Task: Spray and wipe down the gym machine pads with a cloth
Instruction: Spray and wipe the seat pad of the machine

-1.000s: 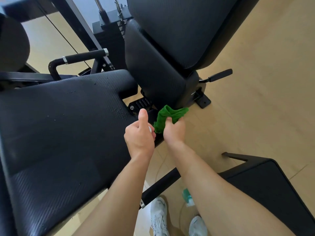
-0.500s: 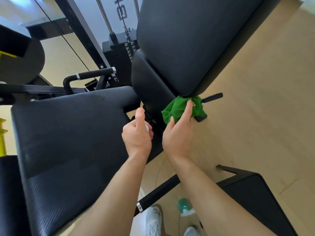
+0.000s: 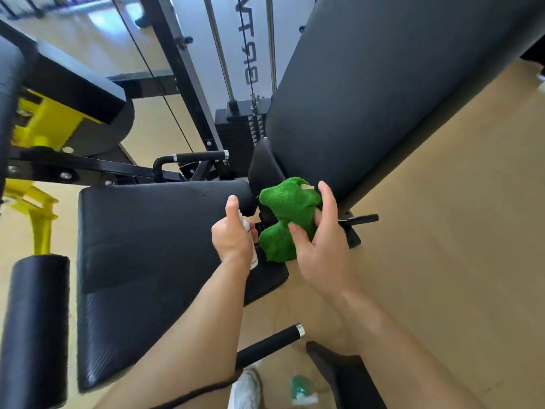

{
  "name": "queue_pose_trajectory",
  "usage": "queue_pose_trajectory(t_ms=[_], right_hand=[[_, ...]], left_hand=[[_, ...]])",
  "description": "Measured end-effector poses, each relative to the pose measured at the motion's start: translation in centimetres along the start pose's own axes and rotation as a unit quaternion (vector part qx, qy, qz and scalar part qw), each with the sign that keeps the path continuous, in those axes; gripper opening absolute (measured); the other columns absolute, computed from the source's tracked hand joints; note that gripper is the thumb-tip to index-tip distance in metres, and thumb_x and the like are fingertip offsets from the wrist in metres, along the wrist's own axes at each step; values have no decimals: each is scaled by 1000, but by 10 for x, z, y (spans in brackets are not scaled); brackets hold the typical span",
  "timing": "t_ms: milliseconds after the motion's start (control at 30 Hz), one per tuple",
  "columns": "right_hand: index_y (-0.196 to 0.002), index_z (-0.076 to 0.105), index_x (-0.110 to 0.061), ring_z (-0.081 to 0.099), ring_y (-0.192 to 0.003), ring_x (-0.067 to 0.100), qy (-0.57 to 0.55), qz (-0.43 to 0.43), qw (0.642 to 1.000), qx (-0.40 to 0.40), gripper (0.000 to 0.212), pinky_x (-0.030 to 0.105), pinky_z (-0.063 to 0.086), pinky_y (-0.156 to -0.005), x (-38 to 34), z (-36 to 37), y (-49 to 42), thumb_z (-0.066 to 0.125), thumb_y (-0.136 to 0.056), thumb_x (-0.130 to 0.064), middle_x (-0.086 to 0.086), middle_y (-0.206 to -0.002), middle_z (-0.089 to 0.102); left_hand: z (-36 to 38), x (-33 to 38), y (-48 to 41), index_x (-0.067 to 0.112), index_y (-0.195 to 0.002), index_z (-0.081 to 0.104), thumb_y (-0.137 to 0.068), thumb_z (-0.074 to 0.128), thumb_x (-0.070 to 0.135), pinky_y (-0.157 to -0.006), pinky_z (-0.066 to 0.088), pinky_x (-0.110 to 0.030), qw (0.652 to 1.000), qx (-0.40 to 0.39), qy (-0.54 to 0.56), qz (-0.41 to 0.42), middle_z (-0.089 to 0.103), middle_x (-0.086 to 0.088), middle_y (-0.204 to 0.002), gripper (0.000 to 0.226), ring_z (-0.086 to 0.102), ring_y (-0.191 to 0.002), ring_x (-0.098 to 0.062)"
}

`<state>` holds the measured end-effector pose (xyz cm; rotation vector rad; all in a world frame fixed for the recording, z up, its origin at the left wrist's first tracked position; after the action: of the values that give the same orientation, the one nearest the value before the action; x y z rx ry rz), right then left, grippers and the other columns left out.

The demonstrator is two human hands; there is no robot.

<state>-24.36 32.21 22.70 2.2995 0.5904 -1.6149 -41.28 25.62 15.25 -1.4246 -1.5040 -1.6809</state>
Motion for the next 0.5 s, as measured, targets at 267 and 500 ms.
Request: queue_pose_trajectory(t_ms=[267, 500], right_hand=[[-129, 67, -24, 68, -108, 6, -97, -43, 994, 13, 36, 34, 56, -97, -75, -16, -102, 65, -95, -11, -11, -113, 73], [-116, 65, -25, 67, -96, 5, -73, -9, 996, 59, 18, 35, 56, -92, -106, 2, -209, 56, -101, -21, -11, -99, 70]], left_hand=[[26, 70, -68, 7, -59, 59, -100, 56, 57, -52, 46, -30, 998, -53, 0, 19, 56, -5, -52, 64, 53, -47, -21], [60, 96, -148, 7, -66, 58, -101, 53, 58, -45, 44, -26, 984, -167, -46, -31, 53, -5, -47, 62, 48, -38, -18]])
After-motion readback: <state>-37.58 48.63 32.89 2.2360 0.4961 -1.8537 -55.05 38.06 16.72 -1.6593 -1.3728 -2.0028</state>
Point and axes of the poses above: each hand's wrist, its own y-axis away from the middle knuckle, its own z-axis out of the palm, x = y × z, the point moved 6 cm from there along -y, towards the middle knuckle
